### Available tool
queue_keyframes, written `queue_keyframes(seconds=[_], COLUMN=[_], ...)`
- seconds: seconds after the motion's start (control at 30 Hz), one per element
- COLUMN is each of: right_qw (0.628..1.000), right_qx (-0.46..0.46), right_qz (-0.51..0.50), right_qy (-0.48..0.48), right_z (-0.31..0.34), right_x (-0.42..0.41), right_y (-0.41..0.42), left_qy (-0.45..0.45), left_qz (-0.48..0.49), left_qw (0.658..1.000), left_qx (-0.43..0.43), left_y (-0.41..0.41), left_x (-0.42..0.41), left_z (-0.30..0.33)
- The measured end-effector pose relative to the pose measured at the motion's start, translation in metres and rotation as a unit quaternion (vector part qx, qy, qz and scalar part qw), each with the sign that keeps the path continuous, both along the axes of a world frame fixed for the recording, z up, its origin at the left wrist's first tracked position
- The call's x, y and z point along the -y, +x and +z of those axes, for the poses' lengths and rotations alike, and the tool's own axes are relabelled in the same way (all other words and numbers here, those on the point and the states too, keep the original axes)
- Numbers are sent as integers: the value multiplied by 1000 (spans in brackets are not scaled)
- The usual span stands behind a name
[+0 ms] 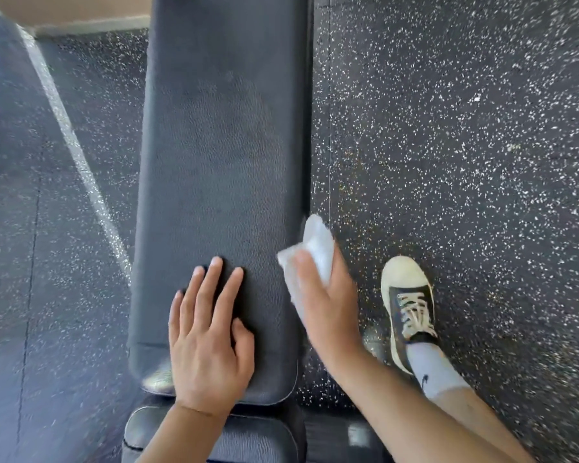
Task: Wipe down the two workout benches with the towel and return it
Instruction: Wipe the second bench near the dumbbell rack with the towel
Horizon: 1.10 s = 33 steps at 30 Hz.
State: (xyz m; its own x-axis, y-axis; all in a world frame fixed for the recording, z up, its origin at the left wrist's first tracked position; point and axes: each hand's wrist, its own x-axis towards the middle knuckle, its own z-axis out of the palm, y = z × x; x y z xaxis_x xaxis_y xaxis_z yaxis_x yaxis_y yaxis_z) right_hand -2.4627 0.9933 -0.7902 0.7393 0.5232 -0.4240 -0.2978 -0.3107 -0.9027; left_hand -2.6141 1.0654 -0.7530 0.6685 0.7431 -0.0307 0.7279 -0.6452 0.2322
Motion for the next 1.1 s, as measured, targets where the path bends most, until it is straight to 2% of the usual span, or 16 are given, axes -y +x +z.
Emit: queue_keyframes(seconds=[0.17,0.37,0.5,0.6,0.83,1.0,1.1], right_qw=[999,998,987,975,904,776,727], right_qx=[21,50,142,214,373,526,569], right_qz=[15,-42,-52,12,202,346,382], right_qy=[-23,-6,-47,-56,-55,-40,-49], right_z=[3,7,10,14,22,26,31], right_x=[42,-29,-68,-50,45,59,41], right_y=[-43,21,57,39,-39,-67,-71], left_qy=[8,16,14,6,-13,-39,-30], left_qz=[-6,-10,-9,3,51,114,136], left_qw=[1000,1000,999,998,988,976,976], left_qx=[7,17,35,66,146,180,165], left_y=[-5,-5,-5,-8,-11,-43,-86], left_x=[0,-1,-1,-1,1,10,23], left_z=[-3,-4,-6,-6,-3,3,4])
